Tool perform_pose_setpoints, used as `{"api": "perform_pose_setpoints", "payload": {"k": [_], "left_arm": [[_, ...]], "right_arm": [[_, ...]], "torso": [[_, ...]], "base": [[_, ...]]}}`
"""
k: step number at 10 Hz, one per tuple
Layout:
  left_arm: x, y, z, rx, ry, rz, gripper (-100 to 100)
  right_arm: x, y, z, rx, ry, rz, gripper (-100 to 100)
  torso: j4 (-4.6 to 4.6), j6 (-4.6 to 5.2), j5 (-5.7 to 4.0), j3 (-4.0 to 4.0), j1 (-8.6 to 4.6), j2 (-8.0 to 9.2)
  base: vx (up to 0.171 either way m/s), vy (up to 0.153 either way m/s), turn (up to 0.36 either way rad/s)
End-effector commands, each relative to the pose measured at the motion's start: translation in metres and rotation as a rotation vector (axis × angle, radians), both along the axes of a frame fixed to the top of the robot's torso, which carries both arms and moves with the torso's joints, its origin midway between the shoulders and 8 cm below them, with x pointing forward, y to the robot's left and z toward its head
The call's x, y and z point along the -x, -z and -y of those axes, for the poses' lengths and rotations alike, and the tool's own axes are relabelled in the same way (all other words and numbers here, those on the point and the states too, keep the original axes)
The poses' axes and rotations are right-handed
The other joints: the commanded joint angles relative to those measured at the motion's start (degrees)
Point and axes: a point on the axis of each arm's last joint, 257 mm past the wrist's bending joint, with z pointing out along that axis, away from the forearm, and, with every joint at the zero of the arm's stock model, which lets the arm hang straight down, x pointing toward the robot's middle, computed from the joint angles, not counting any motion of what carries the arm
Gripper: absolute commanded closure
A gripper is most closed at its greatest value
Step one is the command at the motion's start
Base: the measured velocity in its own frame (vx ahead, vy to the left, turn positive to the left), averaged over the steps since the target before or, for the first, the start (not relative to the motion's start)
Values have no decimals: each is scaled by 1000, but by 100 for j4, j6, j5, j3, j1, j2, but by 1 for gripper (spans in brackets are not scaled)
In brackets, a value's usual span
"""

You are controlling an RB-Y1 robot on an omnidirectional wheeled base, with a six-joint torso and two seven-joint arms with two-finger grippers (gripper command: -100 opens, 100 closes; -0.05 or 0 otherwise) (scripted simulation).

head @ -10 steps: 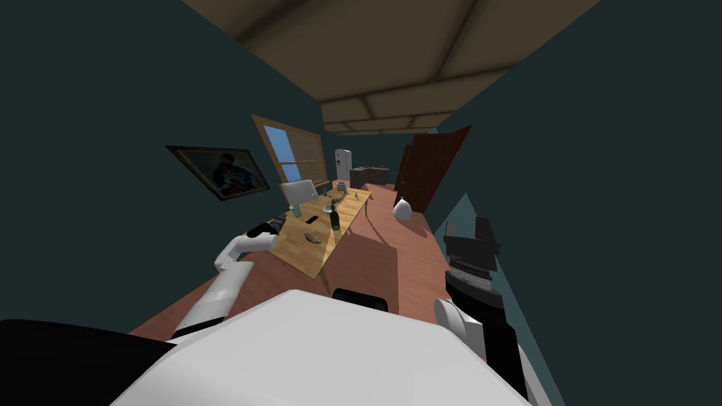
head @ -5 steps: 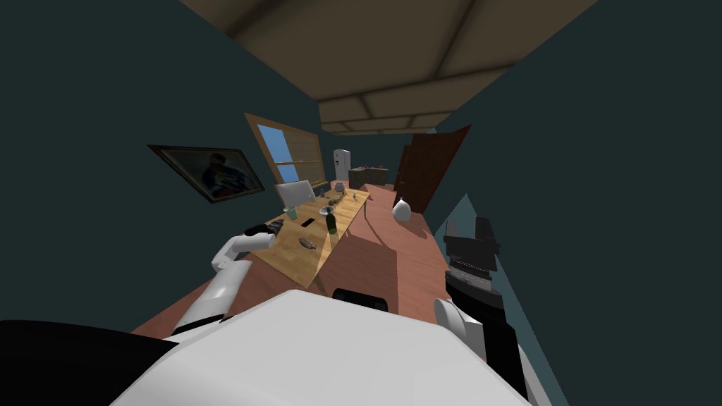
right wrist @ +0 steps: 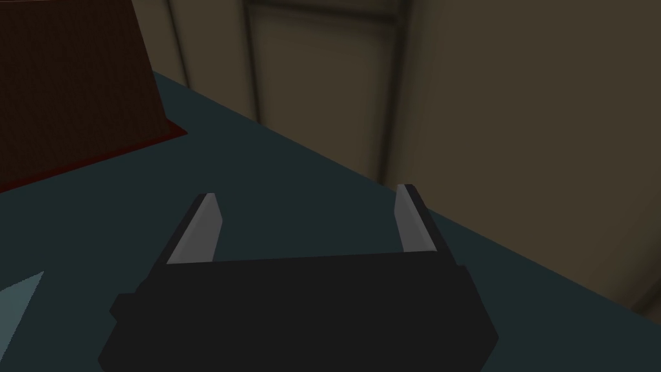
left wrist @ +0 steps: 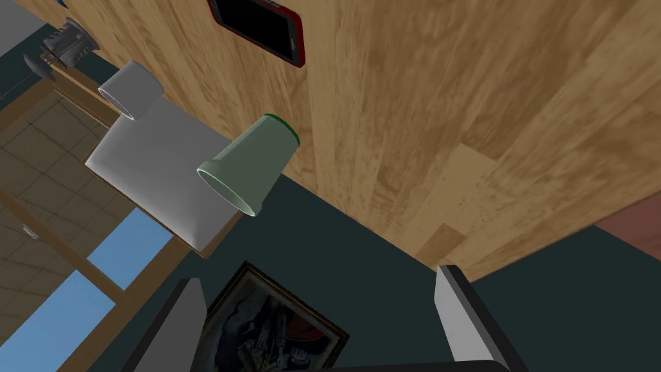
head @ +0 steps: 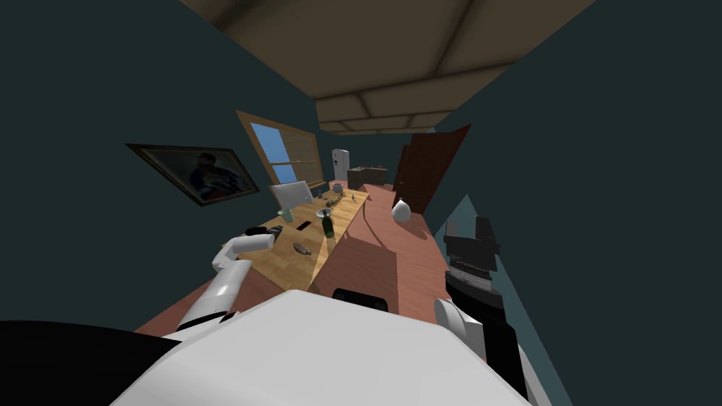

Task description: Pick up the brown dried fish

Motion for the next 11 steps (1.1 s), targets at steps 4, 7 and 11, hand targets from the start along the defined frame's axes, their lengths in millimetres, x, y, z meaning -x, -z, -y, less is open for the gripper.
{"api": "perform_pose_setpoints", "payload": {"k": [4, 7, 11], "left_arm": [[34, 46, 4, 91, -35, -140, -100], [73, 99, 23, 204, -61, -281, -100], [104, 139, 46, 296, -77, -376, -100]], "right_arm": [[0, 0, 0, 0, 0, 0, 0], [0, 0, 0, 0, 0, 0, 0], [0, 0, 0, 0, 0, 0, 0]], "torso": [[-1, -1, 0, -1, 1, 0], [-1, -1, 2, -3, 8, -6], [0, 0, 1, 2, 0, 6]], "base": [[105, -11, -24], [118, 6, -38], [83, -7, -25]]}}
